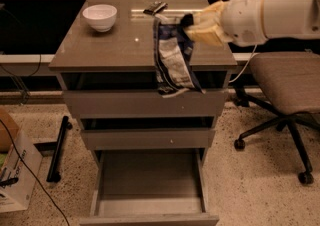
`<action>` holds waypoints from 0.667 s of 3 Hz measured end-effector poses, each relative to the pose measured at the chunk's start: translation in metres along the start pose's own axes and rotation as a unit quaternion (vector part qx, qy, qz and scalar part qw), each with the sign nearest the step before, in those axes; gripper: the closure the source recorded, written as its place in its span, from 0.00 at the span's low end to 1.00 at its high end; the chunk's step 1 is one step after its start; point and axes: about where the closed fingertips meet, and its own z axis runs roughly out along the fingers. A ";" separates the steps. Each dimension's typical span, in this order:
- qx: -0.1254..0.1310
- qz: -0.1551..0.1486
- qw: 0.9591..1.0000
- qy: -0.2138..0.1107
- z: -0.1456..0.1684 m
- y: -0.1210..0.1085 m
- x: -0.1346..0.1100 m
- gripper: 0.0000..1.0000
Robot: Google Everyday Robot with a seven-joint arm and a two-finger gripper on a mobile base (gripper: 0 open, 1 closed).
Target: Pick blue chip bag from bottom drawer and place on counter
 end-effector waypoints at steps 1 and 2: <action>0.027 -0.003 0.999 -0.018 0.030 -0.050 -0.029 1.00; 0.041 0.027 0.999 -0.007 0.067 -0.092 -0.028 1.00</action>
Offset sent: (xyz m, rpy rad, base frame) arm 0.1749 0.0466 0.0338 0.0790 0.0414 -0.1606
